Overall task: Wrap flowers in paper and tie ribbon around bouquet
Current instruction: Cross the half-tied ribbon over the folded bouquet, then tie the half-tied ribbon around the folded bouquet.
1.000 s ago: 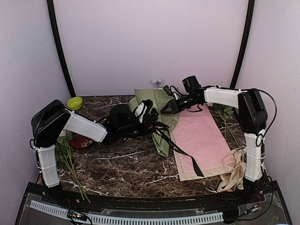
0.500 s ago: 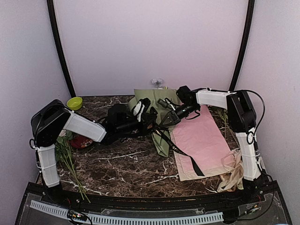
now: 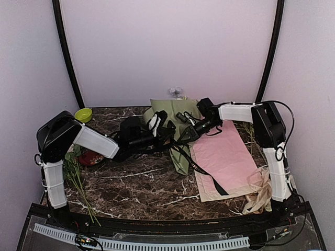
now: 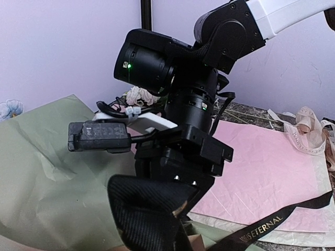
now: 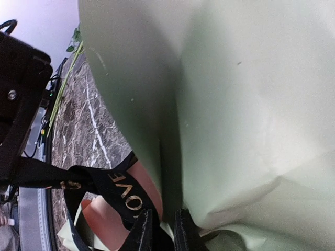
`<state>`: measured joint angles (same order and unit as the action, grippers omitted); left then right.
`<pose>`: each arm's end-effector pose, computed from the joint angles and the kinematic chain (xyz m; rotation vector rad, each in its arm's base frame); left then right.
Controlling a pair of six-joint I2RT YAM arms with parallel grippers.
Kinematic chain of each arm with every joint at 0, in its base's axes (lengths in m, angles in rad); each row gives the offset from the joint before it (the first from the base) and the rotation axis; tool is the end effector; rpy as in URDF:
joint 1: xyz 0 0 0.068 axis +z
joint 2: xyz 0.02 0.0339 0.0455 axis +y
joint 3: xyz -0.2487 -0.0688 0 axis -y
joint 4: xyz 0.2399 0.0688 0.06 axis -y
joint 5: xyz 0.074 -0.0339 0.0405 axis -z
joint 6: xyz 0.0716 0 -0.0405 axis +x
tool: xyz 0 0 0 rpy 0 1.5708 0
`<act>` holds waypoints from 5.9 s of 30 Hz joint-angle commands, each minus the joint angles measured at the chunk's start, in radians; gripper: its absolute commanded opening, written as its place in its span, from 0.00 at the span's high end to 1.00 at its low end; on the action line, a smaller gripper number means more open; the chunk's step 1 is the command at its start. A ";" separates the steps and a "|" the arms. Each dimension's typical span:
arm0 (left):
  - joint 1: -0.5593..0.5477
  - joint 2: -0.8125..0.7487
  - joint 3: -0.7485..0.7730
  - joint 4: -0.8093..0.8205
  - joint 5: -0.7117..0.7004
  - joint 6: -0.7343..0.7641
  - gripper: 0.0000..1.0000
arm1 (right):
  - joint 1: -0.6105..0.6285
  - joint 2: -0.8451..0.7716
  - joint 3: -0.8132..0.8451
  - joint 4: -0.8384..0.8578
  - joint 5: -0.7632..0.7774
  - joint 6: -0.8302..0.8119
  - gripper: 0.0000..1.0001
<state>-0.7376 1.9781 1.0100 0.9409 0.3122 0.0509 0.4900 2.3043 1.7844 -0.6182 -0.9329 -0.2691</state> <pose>0.3153 -0.3162 0.1744 0.8585 1.4122 -0.7773 0.3906 0.2736 0.1252 -1.1914 2.2349 1.3207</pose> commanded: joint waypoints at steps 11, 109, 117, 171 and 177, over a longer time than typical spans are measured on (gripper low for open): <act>0.004 -0.019 -0.003 0.055 0.071 0.060 1.00 | 0.012 0.012 0.138 -0.125 0.111 -0.112 0.84; 0.007 -0.006 -0.107 0.139 -0.024 0.032 1.00 | 0.092 -0.082 -0.059 -0.003 -0.006 0.030 1.00; 0.026 -0.023 -0.134 0.152 -0.039 -0.027 1.00 | 0.070 -0.166 -0.117 0.068 0.165 0.116 1.00; 0.063 -0.057 -0.132 -0.170 -0.151 -0.102 1.00 | -0.050 -0.360 -0.405 0.289 0.506 0.458 1.00; 0.081 -0.093 -0.177 -0.233 -0.196 -0.133 1.00 | -0.082 -0.398 -0.523 0.304 0.524 0.474 1.00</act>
<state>-0.6758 1.9594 0.8673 0.7830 0.1638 -0.0555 0.4408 1.9480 1.3258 -0.3584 -0.4480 0.1764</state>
